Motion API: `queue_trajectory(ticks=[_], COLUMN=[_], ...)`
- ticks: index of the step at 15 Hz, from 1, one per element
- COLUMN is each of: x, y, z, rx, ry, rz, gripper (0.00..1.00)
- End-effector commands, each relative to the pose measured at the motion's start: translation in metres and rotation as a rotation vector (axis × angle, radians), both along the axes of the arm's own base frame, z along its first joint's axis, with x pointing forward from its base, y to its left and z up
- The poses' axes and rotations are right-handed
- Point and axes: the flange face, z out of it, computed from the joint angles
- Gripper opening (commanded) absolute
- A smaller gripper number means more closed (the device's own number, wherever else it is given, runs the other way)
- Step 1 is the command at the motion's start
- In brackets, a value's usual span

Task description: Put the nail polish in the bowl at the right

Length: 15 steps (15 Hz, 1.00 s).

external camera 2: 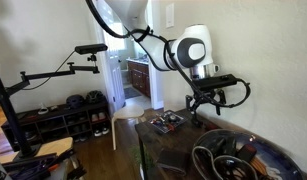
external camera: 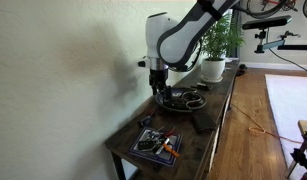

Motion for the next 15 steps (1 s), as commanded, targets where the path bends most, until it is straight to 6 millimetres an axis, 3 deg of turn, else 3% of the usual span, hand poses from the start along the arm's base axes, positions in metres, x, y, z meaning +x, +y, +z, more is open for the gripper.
queue_trajectory(ticks=[1,15], x=[0.001,0.028], y=[0.000,0.003], z=[-0.002,-0.051], rx=[-0.001,-0.039], ry=[0.000,-0.039], rz=[0.005,0.147], gripper=[1.00,1.00])
